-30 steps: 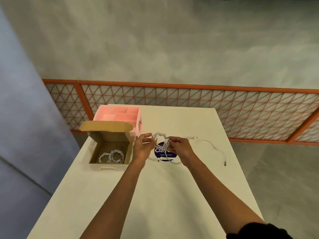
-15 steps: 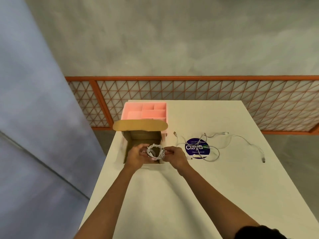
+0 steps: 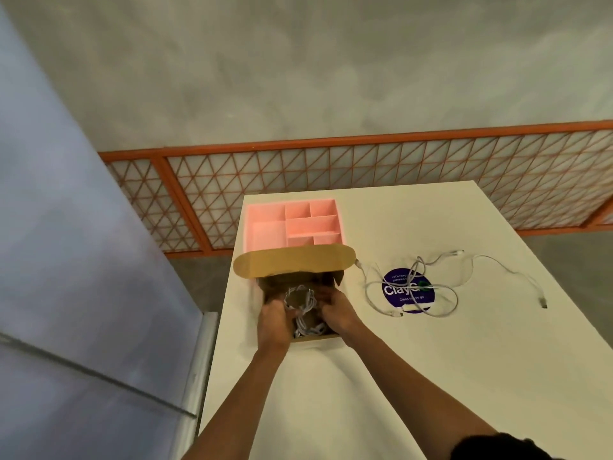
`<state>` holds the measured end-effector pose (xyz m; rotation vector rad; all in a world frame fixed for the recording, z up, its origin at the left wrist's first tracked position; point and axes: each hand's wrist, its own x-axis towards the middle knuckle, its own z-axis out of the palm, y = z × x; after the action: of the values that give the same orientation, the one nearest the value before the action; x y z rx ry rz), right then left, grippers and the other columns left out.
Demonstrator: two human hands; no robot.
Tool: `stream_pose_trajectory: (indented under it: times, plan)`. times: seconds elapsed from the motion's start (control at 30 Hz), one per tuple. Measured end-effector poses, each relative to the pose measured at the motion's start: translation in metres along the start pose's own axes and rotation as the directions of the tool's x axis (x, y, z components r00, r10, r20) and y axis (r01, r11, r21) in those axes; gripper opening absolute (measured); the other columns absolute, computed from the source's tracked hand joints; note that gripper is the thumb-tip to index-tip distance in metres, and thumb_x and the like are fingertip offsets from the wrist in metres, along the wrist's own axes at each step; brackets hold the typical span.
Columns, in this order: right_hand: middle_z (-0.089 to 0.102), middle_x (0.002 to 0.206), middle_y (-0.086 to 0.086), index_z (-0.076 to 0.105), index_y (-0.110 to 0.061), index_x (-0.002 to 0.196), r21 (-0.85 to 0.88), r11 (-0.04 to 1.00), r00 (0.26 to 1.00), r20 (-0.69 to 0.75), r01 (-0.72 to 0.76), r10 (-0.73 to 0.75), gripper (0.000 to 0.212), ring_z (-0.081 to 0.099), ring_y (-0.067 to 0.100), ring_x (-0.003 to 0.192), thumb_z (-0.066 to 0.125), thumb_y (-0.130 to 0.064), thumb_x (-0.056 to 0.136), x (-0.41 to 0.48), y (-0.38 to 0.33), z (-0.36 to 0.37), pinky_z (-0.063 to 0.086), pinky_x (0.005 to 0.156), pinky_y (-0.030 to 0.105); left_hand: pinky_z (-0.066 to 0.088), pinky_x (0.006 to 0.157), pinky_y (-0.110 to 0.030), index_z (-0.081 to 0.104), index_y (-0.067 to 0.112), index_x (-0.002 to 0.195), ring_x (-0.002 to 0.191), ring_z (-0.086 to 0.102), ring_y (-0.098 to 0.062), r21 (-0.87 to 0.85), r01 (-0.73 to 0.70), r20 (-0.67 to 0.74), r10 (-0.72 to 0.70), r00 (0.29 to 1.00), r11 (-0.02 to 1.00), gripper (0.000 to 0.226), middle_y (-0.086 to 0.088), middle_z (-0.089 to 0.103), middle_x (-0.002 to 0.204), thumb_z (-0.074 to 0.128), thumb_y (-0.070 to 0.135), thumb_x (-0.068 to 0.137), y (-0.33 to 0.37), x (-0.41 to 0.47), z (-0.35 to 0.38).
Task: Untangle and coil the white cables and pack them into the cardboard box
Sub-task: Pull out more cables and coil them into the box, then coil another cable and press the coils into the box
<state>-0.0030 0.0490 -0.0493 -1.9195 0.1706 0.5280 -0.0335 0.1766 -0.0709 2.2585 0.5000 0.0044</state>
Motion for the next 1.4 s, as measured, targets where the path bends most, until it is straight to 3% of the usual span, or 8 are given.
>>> stream_pose_trajectory:
  times: [0.1,0.23,0.37,0.57,0.77,1.03,1.2,1.4]
  plan:
    - [0.06,0.124,0.007,0.049,-0.015,0.132,0.003,1.0,1.0,-0.001,-0.004,0.004,0.043,0.056,0.025,0.115,0.041,-0.007,0.091,0.008,-0.003,0.003,0.046,0.102,0.039,0.047,0.065,-0.023,0.063,0.006,0.107,0.087,0.06,-0.022,-0.024,0.073,-0.021,-0.073,0.997,0.997,0.025,-0.016,0.065,0.107,0.044,0.015,0.095,0.003,0.011,0.006]
    - [0.059,0.125,0.01,0.049,-0.014,0.131,-0.025,1.0,1.0,0.012,0.002,-0.002,0.041,0.056,0.027,0.116,0.04,-0.006,0.092,0.018,-0.005,0.01,0.046,0.101,0.038,0.045,0.071,-0.023,0.055,-0.004,0.115,0.096,0.057,-0.031,-0.018,0.027,-0.002,-0.027,1.0,0.999,0.026,-0.02,0.06,0.11,0.04,0.008,0.098,0.002,0.019,0.008]
    - [0.056,0.131,0.012,0.045,-0.012,0.134,-0.048,0.999,0.999,0.042,-0.006,0.008,0.045,0.053,0.028,0.119,0.036,-0.002,0.091,0.023,-0.004,0.012,0.045,0.103,0.037,0.047,0.047,-0.012,0.058,0.001,0.107,0.073,0.055,-0.014,-0.082,-0.011,-0.077,0.005,0.997,0.997,0.031,-0.011,0.061,0.09,0.029,0.007,0.097,0.013,0.016,0.005]
    - [0.058,0.129,0.009,0.054,-0.013,0.131,-0.025,1.0,0.997,0.081,0.01,-0.008,0.042,0.054,0.024,0.118,0.038,-0.005,0.093,0.019,0.002,0.0,0.045,0.1,0.03,0.047,0.082,-0.035,0.058,0.003,0.115,0.103,0.054,-0.03,0.246,-0.049,-0.038,0.06,0.998,0.968,0.025,-0.017,0.057,0.116,0.051,0.019,0.097,0.001,0.01,0.007]
    - [0.068,0.106,0.01,0.064,-0.004,0.112,0.065,0.998,0.989,0.142,0.024,-0.033,0.036,0.065,0.019,0.095,0.037,0.009,0.092,-0.001,0.019,-0.053,0.054,0.078,0.023,0.056,0.074,-0.038,0.066,0.008,0.106,0.091,0.065,-0.03,0.375,-0.377,-0.135,0.452,0.882,0.847,0.021,-0.012,0.069,0.1,0.068,0.013,0.085,0.017,-0.021,0.034]
    - [0.068,0.096,0.011,0.067,0.001,0.099,-0.068,0.998,0.992,-0.125,-0.009,0.001,0.034,0.061,0.017,0.086,0.038,0.01,0.086,-0.004,0.064,-0.138,0.051,0.073,0.019,0.05,0.073,-0.029,0.058,0.01,0.111,0.093,0.059,-0.022,0.229,-0.546,0.044,0.552,0.833,0.806,0.02,-0.008,0.061,0.106,0.043,0.019,0.1,0.08,-0.043,0.086]
    - [0.069,0.106,0.01,0.07,-0.002,0.095,-0.264,0.964,0.96,-0.274,-0.02,-0.055,0.032,0.062,0.023,0.101,0.04,0.005,0.088,0.003,0.083,-0.176,0.045,0.084,0.022,0.046,0.085,-0.028,0.05,0.011,0.124,0.112,0.049,-0.019,0.249,-0.52,0.225,0.473,0.852,0.817,0.027,-0.007,0.044,0.125,0.039,0.021,0.102,0.107,-0.023,0.122]
    - [0.065,0.107,0.013,0.067,-0.003,0.096,-0.374,0.927,0.968,-0.221,0.024,-0.114,0.024,0.061,0.026,0.097,0.043,-0.002,0.091,0.02,0.09,-0.2,0.051,0.085,0.035,0.025,0.111,-0.041,0.038,0.012,0.138,0.14,0.019,-0.037,0.456,-0.278,0.367,0.106,0.924,0.846,0.04,-0.021,0.015,0.153,0.041,0.026,0.101,0.126,0.005,0.151]
